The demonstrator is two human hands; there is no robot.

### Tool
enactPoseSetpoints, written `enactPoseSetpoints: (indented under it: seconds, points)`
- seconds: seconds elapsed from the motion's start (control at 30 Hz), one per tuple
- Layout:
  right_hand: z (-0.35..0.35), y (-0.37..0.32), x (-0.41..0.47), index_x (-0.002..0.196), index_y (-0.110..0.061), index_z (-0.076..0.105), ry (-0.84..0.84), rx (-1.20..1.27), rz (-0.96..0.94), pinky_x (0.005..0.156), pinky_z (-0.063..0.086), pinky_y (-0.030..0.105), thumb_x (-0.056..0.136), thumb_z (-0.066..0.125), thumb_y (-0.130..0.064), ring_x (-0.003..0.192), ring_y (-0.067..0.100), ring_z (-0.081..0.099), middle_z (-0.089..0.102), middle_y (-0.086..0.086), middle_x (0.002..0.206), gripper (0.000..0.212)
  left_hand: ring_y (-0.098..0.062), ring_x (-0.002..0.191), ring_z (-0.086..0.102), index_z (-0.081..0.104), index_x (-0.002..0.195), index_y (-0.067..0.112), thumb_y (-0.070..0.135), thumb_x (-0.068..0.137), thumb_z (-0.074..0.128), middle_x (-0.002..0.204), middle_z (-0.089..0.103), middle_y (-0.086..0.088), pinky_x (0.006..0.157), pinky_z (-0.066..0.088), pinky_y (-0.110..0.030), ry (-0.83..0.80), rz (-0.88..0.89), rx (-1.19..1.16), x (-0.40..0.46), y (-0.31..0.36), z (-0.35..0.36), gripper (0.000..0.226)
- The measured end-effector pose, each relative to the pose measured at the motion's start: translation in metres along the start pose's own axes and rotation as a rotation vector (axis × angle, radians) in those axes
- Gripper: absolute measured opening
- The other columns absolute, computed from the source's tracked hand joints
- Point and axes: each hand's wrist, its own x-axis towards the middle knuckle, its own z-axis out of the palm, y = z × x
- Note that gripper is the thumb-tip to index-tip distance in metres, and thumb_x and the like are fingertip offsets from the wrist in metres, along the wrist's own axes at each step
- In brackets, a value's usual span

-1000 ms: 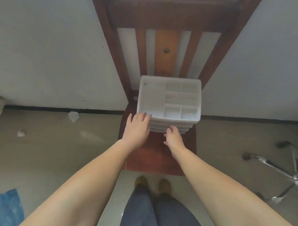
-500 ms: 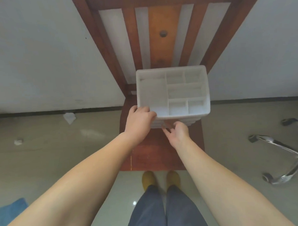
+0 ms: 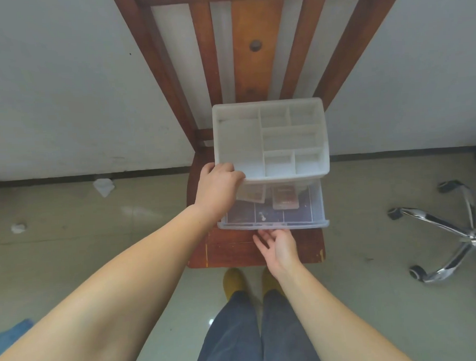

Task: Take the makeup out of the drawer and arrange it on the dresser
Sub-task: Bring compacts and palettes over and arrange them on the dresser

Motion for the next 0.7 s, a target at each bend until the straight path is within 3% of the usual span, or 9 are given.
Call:
enactPoseSetpoints:
  seconds: [0.07, 0.23, 0.3, 0.37, 0.43, 0.5, 0.53, 0.6, 0.7]
  points:
    - [-0.014, 0.005, -0.004, 0.120, -0.008, 0.043, -0.006, -0.007, 0.026, 0.090, 0.048, 0.048, 0.094, 0.025, 0.009, 0.085, 0.025, 0.060, 0.056, 0.017, 0.094, 0.036, -0.024, 0.100, 0.053, 0.067, 0.107, 0.021, 0.016, 0.096, 0.044, 0.101, 0.060, -0.002, 0.104, 0.023, -0.037, -0.008, -0.005, -0.009, -0.001, 0.001, -0.001, 0.026]
    - [-0.034, -0.008, -0.016, 0.127, -0.009, 0.038, -0.091, -0.089, 0.107, 0.081, 0.050, 0.043, 0.099, 0.026, 0.003, 0.098, 0.027, 0.063, 0.060, 0.018, 0.111, 0.032, -0.028, 0.111, 0.051, 0.060, 0.119, 0.015, 0.017, 0.095, 0.047, 0.113, 0.058, -0.006, 0.110, 0.019, -0.048, 0.011, -0.018, -0.025, -0.009, 0.008, -0.003, 0.027]
    - [-0.037, -0.027, -0.024, 0.123, -0.007, 0.042, -0.157, -0.367, 0.184, 0.077, 0.054, 0.039, 0.101, 0.031, -0.004, 0.097, 0.027, 0.066, 0.064, 0.016, 0.109, 0.025, -0.032, 0.099, 0.058, 0.062, 0.112, 0.009, 0.007, 0.083, 0.061, 0.107, 0.060, -0.011, 0.096, 0.037, -0.048, 0.139, 0.070, 0.021, -0.020, 0.011, -0.003, 0.029]
    - [-0.036, -0.054, -0.035, 0.111, -0.004, 0.055, -0.277, -0.840, 0.211, 0.065, 0.056, 0.029, 0.099, 0.040, -0.011, 0.085, 0.021, 0.071, 0.072, 0.010, 0.095, 0.021, -0.031, 0.079, 0.060, 0.064, 0.098, 0.006, 0.002, 0.071, 0.070, 0.093, 0.062, -0.011, 0.072, 0.046, -0.038, 0.180, 0.275, 0.037, -0.036, 0.013, 0.005, 0.029]
    - [-0.028, -0.079, -0.039, 0.099, -0.008, 0.061, -0.367, -1.149, 0.043, 0.056, 0.055, 0.023, 0.097, 0.042, -0.013, 0.070, 0.012, 0.071, 0.073, 0.004, 0.082, 0.019, -0.032, 0.077, 0.060, 0.063, 0.100, 0.004, 0.002, 0.072, 0.068, 0.091, 0.062, -0.014, 0.062, 0.047, -0.035, 0.027, 0.435, 0.012, -0.047, 0.017, 0.016, 0.028]
    - [-0.015, -0.099, -0.034, 0.096, -0.016, 0.060, -0.318, -1.383, -0.326, 0.061, 0.052, 0.023, 0.096, 0.044, -0.014, 0.072, 0.008, 0.066, 0.069, -0.002, 0.088, 0.017, -0.034, 0.108, 0.054, 0.051, 0.124, 0.005, 0.006, 0.085, 0.055, 0.123, 0.053, -0.017, 0.084, 0.046, -0.039, -0.189, 0.359, 0.056, -0.044, 0.022, 0.031, 0.040]
    - [-0.007, -0.107, -0.026, 0.101, -0.019, 0.059, -0.274, -1.552, -0.547, 0.068, 0.051, 0.024, 0.095, 0.046, -0.015, 0.082, 0.009, 0.062, 0.065, -0.003, 0.099, 0.015, -0.032, 0.122, 0.044, 0.040, 0.135, 0.008, 0.008, 0.089, 0.048, 0.136, 0.043, -0.016, 0.097, 0.039, -0.039, -0.249, 0.277, 0.104, -0.038, 0.023, 0.039, 0.046]
    - [0.003, -0.111, -0.007, 0.118, -0.016, 0.052, -0.267, -1.950, -0.824, 0.089, 0.046, 0.032, 0.093, 0.051, -0.019, 0.110, 0.017, 0.050, 0.051, 0.002, 0.123, 0.025, -0.031, 0.127, 0.037, 0.028, 0.140, 0.013, 0.013, 0.092, 0.043, 0.139, 0.039, -0.014, 0.104, 0.030, -0.038, -0.299, 0.180, 0.194, -0.023, 0.026, 0.048, 0.051]
    - [0.003, -0.099, 0.021, 0.130, -0.013, 0.038, -0.262, -2.359, -0.882, 0.105, 0.031, 0.042, 0.089, 0.059, -0.023, 0.125, 0.030, 0.037, 0.040, 0.013, 0.134, 0.047, -0.034, 0.123, 0.042, 0.019, 0.142, 0.015, 0.022, 0.092, 0.046, 0.135, 0.044, -0.013, 0.108, 0.028, -0.044, -0.343, 0.171, 0.248, -0.005, 0.029, 0.059, 0.057]
